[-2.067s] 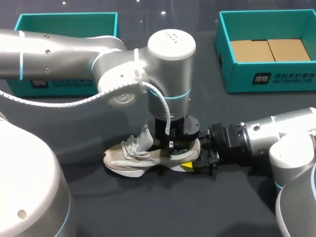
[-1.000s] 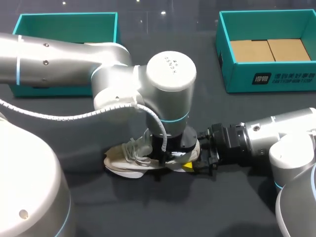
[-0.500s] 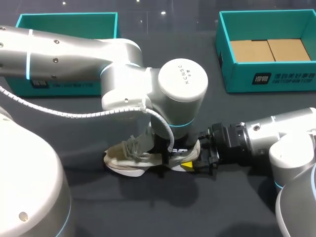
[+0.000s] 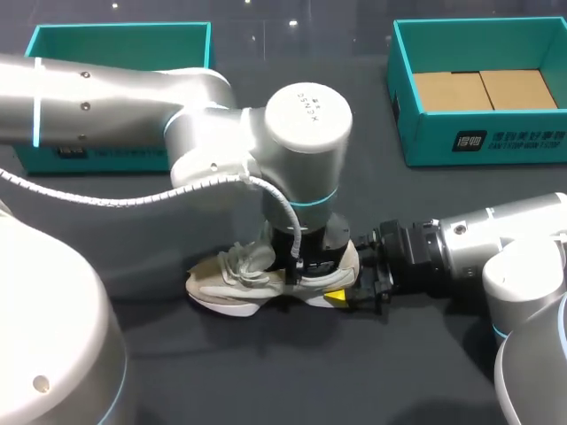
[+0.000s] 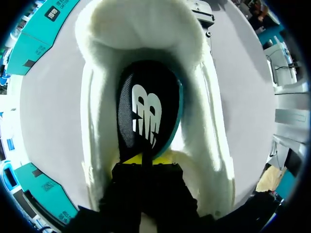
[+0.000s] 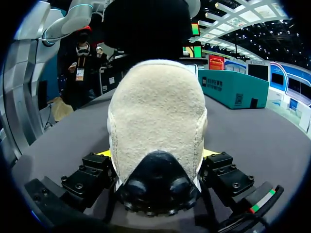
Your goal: Take the shoe out of the shoebox, open the shoe tongue, remove and reinsert the insole, then place the shoe into the shoebox
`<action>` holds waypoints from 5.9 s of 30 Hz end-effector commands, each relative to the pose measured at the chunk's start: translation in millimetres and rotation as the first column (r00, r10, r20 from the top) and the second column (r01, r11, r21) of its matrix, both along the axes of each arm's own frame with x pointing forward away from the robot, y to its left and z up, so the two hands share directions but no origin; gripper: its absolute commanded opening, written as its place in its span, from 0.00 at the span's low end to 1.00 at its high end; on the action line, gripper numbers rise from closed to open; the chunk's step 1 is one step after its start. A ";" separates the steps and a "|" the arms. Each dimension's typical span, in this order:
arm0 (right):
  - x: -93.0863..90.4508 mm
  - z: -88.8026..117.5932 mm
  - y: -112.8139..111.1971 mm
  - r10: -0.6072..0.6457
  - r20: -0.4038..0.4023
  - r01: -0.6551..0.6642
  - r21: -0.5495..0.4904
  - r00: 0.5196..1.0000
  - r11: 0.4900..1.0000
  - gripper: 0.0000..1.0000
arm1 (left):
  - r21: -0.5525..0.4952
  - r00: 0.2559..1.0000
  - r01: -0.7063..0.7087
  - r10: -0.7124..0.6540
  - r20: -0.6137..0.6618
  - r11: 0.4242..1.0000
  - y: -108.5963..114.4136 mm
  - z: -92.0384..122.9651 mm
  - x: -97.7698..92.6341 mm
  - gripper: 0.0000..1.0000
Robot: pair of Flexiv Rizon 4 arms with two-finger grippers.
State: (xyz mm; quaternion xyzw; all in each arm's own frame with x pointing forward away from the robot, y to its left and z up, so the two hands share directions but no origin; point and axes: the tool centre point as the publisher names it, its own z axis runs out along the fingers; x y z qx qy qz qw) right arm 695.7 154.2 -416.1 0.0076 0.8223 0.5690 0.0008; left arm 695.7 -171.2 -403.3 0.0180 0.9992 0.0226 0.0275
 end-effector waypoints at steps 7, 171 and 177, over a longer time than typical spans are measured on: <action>-0.6 -2.3 1.1 0.001 -0.001 -0.001 -0.006 1.000 1.000 0.00 | -0.196 0.997 0.044 -0.056 -0.056 0.980 27.2 13.8 -5.8 0.00; -0.6 -2.3 1.1 0.001 -0.001 -0.001 -0.006 1.000 1.000 0.00 | -0.684 0.930 -0.092 0.308 0.201 0.723 -74.4 77.2 14.9 0.00; -0.6 -2.3 1.1 0.001 -0.001 -0.001 -0.006 1.000 1.000 0.00 | -0.723 0.955 -0.099 0.270 0.125 0.684 -76.7 99.3 16.4 0.00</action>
